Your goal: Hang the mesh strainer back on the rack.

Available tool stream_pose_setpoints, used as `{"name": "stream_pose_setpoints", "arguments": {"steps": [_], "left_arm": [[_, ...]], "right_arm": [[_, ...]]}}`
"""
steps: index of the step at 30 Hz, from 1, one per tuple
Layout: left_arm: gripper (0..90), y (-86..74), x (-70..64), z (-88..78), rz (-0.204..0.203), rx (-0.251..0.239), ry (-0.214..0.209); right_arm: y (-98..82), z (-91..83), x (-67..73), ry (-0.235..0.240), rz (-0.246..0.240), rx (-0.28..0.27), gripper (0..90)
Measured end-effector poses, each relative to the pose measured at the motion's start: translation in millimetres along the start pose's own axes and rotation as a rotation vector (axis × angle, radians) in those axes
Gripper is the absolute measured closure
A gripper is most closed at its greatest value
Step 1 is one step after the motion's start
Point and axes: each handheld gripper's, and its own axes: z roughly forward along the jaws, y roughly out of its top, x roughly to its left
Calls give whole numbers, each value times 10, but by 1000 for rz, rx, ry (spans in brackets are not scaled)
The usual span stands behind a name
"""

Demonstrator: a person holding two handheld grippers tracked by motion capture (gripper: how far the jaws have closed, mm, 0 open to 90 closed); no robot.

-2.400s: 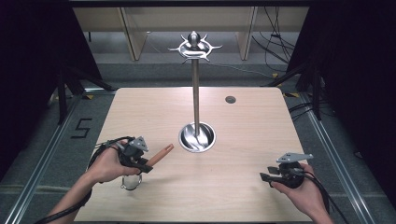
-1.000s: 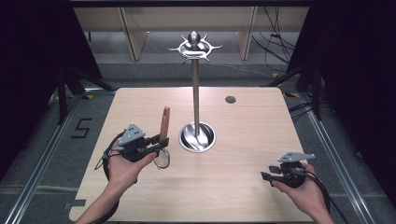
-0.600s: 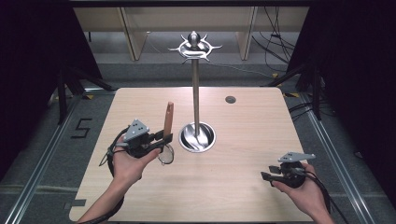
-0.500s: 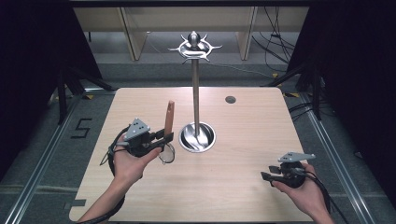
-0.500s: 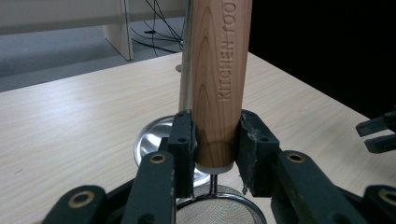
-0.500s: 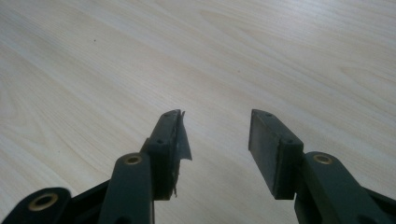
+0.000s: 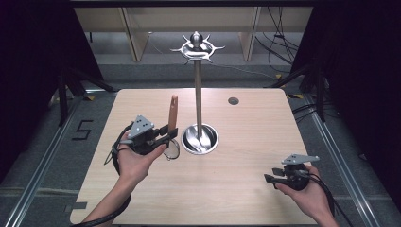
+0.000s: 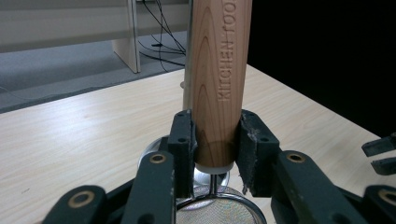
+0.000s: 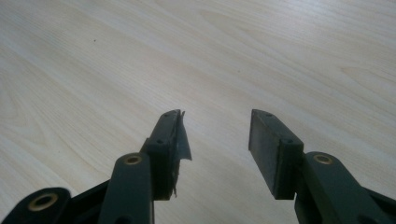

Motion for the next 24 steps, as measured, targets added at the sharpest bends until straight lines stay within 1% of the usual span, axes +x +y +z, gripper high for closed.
{"name": "stream_pose_setpoints", "arguments": {"steps": [1,2,3,4,5,6,7,8,10,11,14,15,17,18,21,22,24], "left_arm": [[684,10,-9,-4,0,2,8],[684,19,-13,-2,-1,-4,10],[684,27,-16,1,0,-7,11],[684,34,-19,1,-1,-9,12],[684,43,-21,-1,0,-10,13],[684,52,-23,0,1,-14,14],[684,62,-26,1,0,-17,15],[684,71,-27,0,2,-20,16],[684,84,-29,8,7,-27,9],[684,92,-37,2,7,-23,17],[684,110,-50,4,12,-28,22],[684,116,-54,5,12,-31,24],[684,132,-62,7,18,-38,27],[684,141,-69,7,20,-39,29],[684,166,-88,15,21,-49,29],[684,173,-91,18,23,-51,29],[684,188,-101,22,22,-54,30]], "right_arm": [[-2,4,2,-1,1,-5,549],[1,-2,1,-1,-1,5,549],[-1,3,2,-1,2,-5,549],[1,0,0,0,0,1,549],[-1,0,7,0,12,1,549],[0,1,-4,0,0,0,549],[-2,4,6,-1,8,-4,549],[1,-1,1,1,-1,6,549],[0,2,2,0,1,0,549],[0,3,2,0,1,-2,548],[-2,5,2,-1,1,-5,548],[-1,0,5,0,9,2,549],[1,1,-5,0,-3,0,548],[0,3,-1,0,2,-1,548],[2,-1,8,3,8,8,546],[2,0,3,0,0,4,546],[1,-1,3,1,0,6,545]]}}
